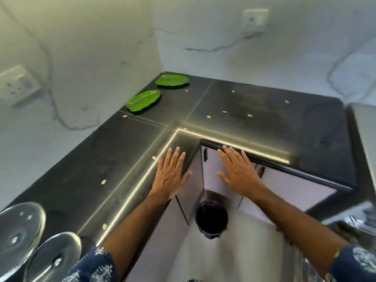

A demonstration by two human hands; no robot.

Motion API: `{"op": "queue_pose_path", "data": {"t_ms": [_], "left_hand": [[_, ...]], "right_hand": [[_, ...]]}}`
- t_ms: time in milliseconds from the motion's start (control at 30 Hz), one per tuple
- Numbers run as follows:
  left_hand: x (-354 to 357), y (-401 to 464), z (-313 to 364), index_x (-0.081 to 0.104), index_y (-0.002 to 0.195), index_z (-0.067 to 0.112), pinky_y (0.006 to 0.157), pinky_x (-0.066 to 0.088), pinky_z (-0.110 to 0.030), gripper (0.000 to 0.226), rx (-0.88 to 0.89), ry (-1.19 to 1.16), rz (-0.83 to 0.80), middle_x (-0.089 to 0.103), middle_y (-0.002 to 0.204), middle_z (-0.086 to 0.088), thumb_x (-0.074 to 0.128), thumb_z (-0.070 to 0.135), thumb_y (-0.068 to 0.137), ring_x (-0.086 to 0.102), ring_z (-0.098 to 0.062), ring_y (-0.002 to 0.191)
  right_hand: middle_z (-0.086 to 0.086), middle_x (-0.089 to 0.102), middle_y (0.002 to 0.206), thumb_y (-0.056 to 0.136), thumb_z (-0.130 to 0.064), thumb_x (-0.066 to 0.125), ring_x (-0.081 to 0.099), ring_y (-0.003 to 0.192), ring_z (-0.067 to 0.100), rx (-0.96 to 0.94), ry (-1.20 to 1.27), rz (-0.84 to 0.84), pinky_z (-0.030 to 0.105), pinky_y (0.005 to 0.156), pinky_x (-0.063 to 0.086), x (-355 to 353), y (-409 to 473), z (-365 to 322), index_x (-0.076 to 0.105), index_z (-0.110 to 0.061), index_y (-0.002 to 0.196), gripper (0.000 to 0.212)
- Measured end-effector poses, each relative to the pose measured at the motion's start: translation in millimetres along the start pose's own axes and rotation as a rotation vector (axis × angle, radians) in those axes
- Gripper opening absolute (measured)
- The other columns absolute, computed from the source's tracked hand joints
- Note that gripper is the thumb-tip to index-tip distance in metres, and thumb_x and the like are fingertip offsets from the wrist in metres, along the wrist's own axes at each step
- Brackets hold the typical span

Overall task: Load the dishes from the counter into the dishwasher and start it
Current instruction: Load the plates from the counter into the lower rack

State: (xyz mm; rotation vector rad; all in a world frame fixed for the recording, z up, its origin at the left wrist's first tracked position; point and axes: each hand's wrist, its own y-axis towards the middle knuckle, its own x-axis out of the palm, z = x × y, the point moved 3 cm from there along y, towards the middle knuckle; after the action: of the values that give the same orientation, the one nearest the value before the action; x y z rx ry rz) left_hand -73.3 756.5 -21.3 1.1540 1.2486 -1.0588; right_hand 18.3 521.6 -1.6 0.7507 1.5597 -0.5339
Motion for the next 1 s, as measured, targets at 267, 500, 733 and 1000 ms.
{"op": "queue_pose_path", "data": {"t_ms": [267,500,733,1000], "left_hand": [[24,10,-124,0.025,0.157,0.017,0.124,0.008,-0.053,0.070,-0.361,-0.108,-0.020,0.013,0.167,-0.007,0.025,0.059,0.101,0.004,-0.028,0.155],[73,45,-192,0.019,0.159,0.013,0.125,0.006,-0.050,0.071,-0.620,-0.154,-0.064,0.007,0.168,-0.008,0.018,0.057,0.103,-0.001,-0.024,0.155],[107,58,-210,0.017,0.160,0.021,0.125,0.010,-0.052,0.068,-0.729,-0.125,-0.017,0.014,0.167,-0.002,0.017,0.058,0.102,0.007,-0.021,0.155],[110,58,-212,0.016,0.160,0.025,0.126,0.009,-0.048,0.064,-0.752,-0.146,0.046,0.011,0.168,0.003,0.024,0.055,0.103,0.002,-0.015,0.155]], "right_hand": [[0.008,0.027,0.160,0.099,-0.046,0.045,0.026,0.148,0.026,-0.220,-0.038,-0.022,0.051,0.121,0.022,8,152,-54,0.023,-0.014,0.156,0.069],[0.011,0.034,0.156,0.100,-0.042,0.050,0.032,0.145,0.026,-0.302,0.118,-0.109,0.042,0.120,0.028,48,281,-75,0.028,-0.011,0.153,0.065],[0.015,0.033,0.156,0.097,-0.035,0.055,0.032,0.144,0.030,-0.497,0.064,-0.196,0.046,0.117,0.030,113,394,-101,0.034,-0.008,0.149,0.062],[0.010,0.027,0.160,0.097,-0.033,0.052,0.045,0.129,0.036,-0.556,-0.080,-0.067,0.051,0.097,0.044,141,518,-139,0.021,-0.009,0.156,0.071]]}}
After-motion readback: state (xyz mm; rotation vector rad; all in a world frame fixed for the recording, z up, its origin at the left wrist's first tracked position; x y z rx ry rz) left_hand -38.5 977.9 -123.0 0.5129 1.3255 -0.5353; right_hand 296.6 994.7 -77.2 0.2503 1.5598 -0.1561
